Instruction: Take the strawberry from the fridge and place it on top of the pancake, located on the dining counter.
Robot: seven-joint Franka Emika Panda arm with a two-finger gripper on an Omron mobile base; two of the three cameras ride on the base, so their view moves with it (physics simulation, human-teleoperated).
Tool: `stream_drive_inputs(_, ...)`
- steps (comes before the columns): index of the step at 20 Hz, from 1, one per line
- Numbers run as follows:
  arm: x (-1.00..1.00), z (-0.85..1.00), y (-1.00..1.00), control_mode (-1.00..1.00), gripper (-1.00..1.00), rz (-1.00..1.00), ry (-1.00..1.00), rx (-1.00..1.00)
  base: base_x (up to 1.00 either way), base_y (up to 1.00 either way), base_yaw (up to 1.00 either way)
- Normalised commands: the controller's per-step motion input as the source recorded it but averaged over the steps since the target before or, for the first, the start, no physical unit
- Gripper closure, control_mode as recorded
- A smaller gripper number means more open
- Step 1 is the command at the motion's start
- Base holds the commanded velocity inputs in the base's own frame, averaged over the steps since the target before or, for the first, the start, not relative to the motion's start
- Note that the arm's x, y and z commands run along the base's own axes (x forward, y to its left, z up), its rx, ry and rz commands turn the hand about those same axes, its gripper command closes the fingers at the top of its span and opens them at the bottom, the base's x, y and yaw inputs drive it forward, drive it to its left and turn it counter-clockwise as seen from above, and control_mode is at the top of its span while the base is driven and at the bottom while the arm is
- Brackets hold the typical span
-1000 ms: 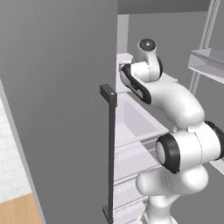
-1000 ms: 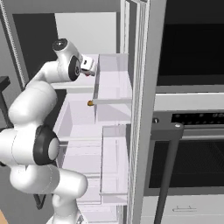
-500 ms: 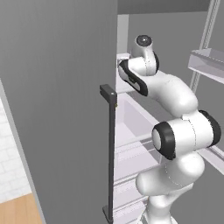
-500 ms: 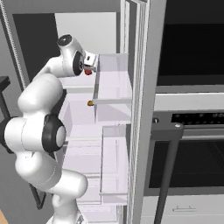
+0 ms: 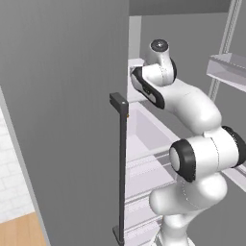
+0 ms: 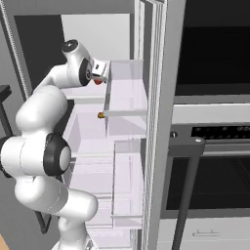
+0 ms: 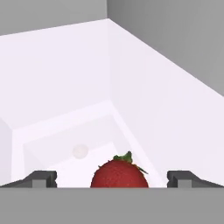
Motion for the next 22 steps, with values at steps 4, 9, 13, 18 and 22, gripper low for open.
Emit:
stream_drive_inputs(4, 0.07, -0.13, -0.01, -1.0, -1.0, -0.01, 0.0, 0.0, 0.0, 0.0, 0.0)
stream_drive_inputs(9, 0.0, -0.2, 0.0, -1.0, 1.0, 0.0, 0.0, 0.0, 0.0, 0.0, 0.0)
stream_drive_inputs(13, -0.11, -0.07, 0.0, -1.0, 1.0, 0.0, -0.02, 0.0, 0.0, 0.0, 0.0)
stream_drive_inputs(18, -0.21, 0.11, 0.0, -1.0, 1.0, 0.0, -0.06, 0.0, 0.0, 0.0, 0.0)
stream_drive_inputs(22, -0.92, 0.41, 0.0, -1.0, 1.0, 0.0, -0.04, 0.0, 0.0, 0.0, 0.0)
